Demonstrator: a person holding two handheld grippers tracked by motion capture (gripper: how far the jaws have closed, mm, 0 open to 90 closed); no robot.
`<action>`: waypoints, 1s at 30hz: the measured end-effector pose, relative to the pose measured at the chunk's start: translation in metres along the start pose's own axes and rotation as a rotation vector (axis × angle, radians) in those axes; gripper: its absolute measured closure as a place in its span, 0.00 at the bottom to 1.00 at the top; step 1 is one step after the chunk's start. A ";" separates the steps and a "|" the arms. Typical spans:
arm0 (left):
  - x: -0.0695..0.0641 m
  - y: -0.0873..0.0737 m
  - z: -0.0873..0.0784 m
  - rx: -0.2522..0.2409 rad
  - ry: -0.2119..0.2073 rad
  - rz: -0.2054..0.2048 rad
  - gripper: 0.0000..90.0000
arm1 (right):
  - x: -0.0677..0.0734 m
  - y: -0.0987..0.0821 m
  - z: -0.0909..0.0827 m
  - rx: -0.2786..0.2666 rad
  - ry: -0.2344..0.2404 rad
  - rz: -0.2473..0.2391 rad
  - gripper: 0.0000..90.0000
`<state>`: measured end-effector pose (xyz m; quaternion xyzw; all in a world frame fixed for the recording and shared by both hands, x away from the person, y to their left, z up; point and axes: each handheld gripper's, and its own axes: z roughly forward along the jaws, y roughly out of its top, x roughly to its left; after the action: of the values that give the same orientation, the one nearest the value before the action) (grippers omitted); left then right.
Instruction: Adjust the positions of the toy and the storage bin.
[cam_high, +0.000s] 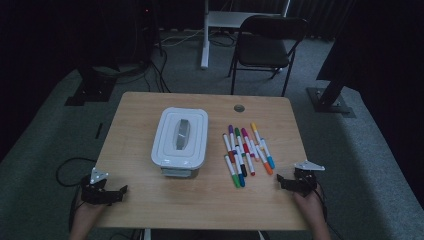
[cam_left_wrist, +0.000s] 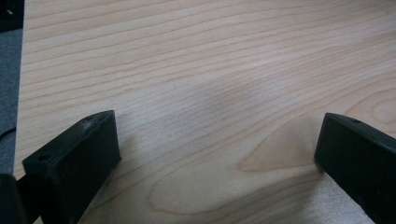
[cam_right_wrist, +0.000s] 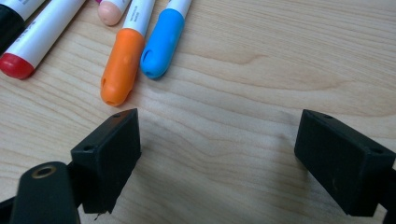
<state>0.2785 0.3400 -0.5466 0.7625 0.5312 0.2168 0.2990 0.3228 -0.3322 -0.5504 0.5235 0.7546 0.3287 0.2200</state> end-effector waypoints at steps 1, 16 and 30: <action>0.000 0.000 0.000 0.000 -0.004 0.004 0.01 | 0.000 -0.001 -0.001 0.001 0.000 0.000 0.16; -0.003 0.000 0.000 0.004 0.000 0.000 0.01 | 0.006 -0.002 -0.004 0.008 0.014 -0.037 0.14; -0.002 0.026 0.014 -0.031 -0.007 0.030 0.01 | 0.026 0.040 -0.012 -0.077 0.008 -0.043 0.15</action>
<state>0.3043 0.3280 -0.5391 0.7663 0.5154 0.2268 0.3093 0.3312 -0.3012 -0.5124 0.4968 0.7535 0.3548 0.2440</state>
